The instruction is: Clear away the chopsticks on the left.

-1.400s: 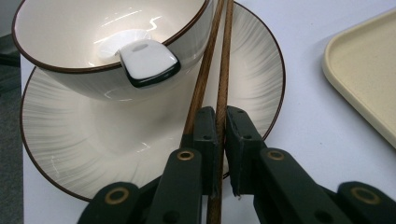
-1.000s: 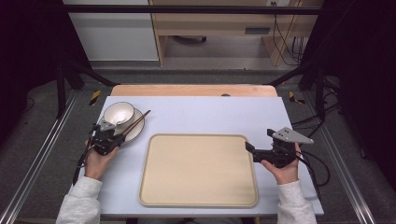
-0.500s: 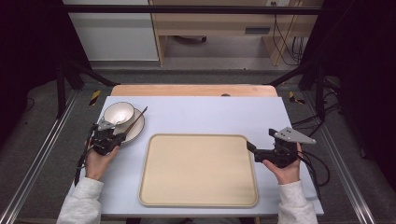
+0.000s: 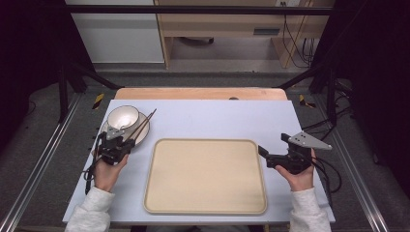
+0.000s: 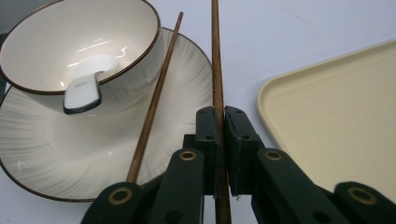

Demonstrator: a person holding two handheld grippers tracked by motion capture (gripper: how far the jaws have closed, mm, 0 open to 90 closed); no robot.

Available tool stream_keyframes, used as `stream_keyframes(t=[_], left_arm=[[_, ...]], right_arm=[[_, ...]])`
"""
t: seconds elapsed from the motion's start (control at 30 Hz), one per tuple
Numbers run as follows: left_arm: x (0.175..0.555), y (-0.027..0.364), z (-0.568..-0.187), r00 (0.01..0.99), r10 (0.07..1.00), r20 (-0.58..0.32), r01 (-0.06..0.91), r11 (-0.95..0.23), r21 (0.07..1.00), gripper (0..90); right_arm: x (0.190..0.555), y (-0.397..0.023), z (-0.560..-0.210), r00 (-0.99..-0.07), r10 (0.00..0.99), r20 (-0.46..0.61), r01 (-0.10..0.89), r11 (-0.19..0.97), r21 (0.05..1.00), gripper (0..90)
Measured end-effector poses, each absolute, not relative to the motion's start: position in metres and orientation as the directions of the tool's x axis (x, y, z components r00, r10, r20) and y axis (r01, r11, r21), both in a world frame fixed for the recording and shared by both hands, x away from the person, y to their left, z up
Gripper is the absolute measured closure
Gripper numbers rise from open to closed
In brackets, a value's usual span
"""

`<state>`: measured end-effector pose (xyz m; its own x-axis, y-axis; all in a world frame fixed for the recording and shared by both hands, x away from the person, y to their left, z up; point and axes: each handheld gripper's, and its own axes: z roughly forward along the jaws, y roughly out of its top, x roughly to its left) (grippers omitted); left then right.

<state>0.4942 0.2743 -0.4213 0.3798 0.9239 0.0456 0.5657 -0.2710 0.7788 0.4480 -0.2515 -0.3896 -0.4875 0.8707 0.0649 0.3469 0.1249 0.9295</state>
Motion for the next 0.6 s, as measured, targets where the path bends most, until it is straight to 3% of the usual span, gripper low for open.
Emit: stream_keyframes(t=[0.33, 0.6], left_arm=[[0.464, 0.245, -0.413, 0.356, 0.932, 0.069, 0.531, -0.262, 0.806, 84.3], [0.438, 0.223, -0.409, 0.336, 0.941, 0.034, 0.523, -0.216, 0.825, 84.3]], right_arm=[[0.446, -0.254, -0.387, -0.482, 0.874, 0.063, 0.342, 0.121, 0.932, 3.4], [0.444, -0.256, -0.384, -0.474, 0.878, 0.067, 0.331, 0.107, 0.937, 3.6]])
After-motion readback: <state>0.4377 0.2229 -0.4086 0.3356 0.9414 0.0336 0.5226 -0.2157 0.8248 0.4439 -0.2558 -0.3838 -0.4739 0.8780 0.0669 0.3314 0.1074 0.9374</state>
